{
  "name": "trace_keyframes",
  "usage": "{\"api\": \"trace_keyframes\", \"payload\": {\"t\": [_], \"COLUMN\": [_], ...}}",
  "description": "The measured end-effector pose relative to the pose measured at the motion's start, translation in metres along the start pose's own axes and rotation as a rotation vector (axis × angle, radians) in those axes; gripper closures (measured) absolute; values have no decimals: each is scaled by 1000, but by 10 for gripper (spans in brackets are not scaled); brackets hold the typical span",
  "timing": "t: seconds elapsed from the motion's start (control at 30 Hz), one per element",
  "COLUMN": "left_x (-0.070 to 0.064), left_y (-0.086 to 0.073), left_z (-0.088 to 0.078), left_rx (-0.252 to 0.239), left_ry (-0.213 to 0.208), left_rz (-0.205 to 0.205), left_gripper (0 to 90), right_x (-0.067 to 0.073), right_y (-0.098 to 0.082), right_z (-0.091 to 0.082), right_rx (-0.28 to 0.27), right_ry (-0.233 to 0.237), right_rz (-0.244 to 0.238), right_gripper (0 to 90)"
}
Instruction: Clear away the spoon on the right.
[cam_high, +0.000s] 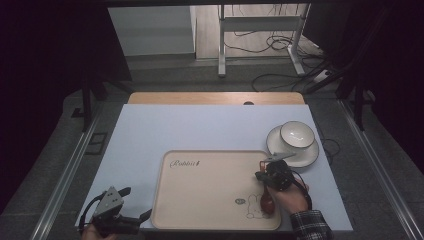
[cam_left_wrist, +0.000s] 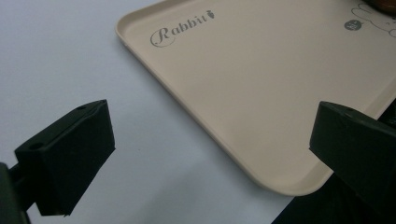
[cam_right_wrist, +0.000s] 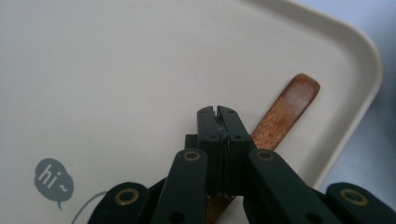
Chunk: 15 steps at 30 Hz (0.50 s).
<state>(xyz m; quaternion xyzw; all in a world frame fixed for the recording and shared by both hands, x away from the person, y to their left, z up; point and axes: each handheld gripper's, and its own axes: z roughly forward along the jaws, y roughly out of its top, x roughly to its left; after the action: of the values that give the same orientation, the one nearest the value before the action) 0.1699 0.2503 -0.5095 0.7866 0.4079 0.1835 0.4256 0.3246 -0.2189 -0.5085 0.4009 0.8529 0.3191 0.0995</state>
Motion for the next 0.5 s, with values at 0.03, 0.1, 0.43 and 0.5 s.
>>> {"api": "trace_keyframes", "payload": {"t": [0.03, 0.1, 0.43, 0.5], "left_x": [0, 0, 0, 0], "left_y": [0, 0, 0, 0], "left_z": [0, 0, 0, 0], "left_rx": [0, 0, 0, 0], "left_ry": [0, 0, 1, 1], "left_rz": [0, -1, 0, -1], "left_gripper": [0, 0, 0, 0], "right_x": [0, 1, 8, 9], "right_y": [0, 1, 3, 3], "right_z": [-1, -1, -5, -6], "right_rx": [0, -8, -30, -34], "right_ry": [-1, -1, -15, -17], "right_rz": [-5, -14, -47, -56], "right_gripper": [877, 863, 775, 753]}}
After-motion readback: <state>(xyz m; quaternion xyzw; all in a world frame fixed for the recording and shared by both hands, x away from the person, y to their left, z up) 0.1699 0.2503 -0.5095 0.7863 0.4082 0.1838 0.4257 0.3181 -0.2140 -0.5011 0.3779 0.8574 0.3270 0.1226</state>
